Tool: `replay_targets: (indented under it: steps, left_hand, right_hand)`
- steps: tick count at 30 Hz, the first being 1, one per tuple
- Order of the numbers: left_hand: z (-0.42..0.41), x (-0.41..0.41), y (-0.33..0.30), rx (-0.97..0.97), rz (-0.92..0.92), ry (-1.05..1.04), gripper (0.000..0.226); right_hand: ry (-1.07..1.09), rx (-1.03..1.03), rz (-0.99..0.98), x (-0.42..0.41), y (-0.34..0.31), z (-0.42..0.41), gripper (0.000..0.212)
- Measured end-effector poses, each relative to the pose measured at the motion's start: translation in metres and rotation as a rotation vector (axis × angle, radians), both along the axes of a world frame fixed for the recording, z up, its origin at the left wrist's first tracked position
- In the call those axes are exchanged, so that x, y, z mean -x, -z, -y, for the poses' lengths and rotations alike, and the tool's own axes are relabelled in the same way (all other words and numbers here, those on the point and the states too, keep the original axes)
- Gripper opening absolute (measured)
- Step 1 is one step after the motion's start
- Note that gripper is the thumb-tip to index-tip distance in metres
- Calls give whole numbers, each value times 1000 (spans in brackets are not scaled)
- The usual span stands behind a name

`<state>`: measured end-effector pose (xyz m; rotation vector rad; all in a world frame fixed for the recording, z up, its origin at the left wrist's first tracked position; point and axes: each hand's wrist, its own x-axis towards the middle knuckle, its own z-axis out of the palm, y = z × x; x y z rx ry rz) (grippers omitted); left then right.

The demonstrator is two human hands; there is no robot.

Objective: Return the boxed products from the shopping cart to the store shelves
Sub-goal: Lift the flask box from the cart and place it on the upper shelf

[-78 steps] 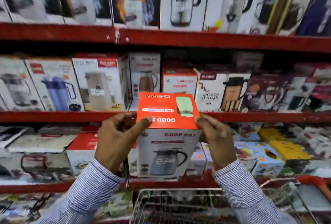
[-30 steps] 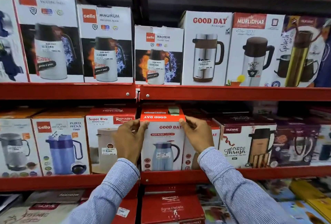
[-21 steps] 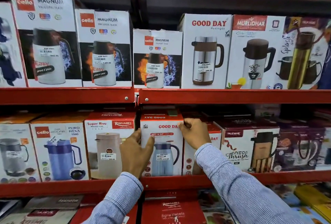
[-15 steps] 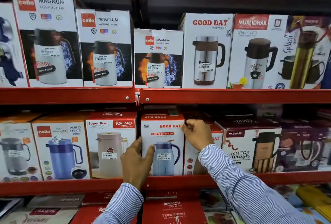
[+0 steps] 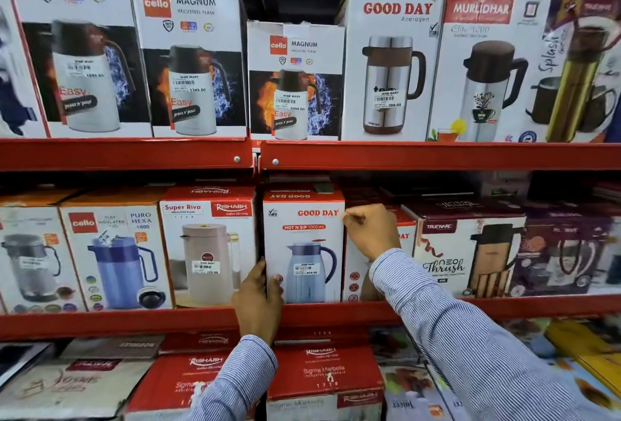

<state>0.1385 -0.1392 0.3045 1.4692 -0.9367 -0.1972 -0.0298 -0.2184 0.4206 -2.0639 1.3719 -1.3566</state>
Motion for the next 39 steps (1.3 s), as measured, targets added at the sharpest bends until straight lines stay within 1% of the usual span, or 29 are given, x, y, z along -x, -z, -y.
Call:
replay_targets:
  steps: [4, 9, 13, 16, 19, 21, 22, 25, 27, 29, 31, 34, 35, 39]
  left_hand:
    - [-1, -2, 1, 15, 2, -16, 38]
    - [-1, -4, -1, -5, 18, 1, 37]
    - [-2, -7, 0, -21, 42, 36, 37]
    - [-17, -7, 5, -9, 15, 3, 36]
    - [-44, -4, 36, -39, 16, -33, 28]
    - [-63, 2, 68, -115, -22, 0, 27]
    - [-73, 5, 84, -167, -50, 21, 28]
    - [-94, 18, 112, -324, -83, 35, 33]
    - [-101, 24, 121, -405, -58, 45, 39]
    - [-102, 27, 123, -440, -29, 53, 49]
    - [-101, 28, 122, -458, -6, 42, 53]
    - [-100, 28, 122, -460, 13, 4, 55]
    - [-101, 30, 124, -458, 37, 0, 55]
    - [-105, 38, 125, -441, 35, -12, 49]
  right_hand:
    - [12, -3, 70, -2, 2, 0, 17]
    - [34, 23, 75, -2, 3, 0, 18]
    - [2, 26, 110, 0, 8, -2, 17]
    - [-14, 52, 179, 12, 26, -13, 19]
    - [8, 57, 221, 35, 66, -35, 17]
    - [29, -17, 238, 52, 106, -48, 17]
    - [31, -87, 243, 57, 128, -52, 17]
    - [54, -388, 217, 67, 188, -62, 22]
    - [79, -544, 127, 72, 214, -67, 31]
    - [53, -629, 41, 74, 230, -71, 32]
    - [9, -692, -7, 73, 238, -73, 28]
    - [16, -694, -38, 72, 248, -73, 27]
    - [21, -697, -28, 72, 249, -73, 26]
    - [11, -717, 67, 72, 241, -83, 19]
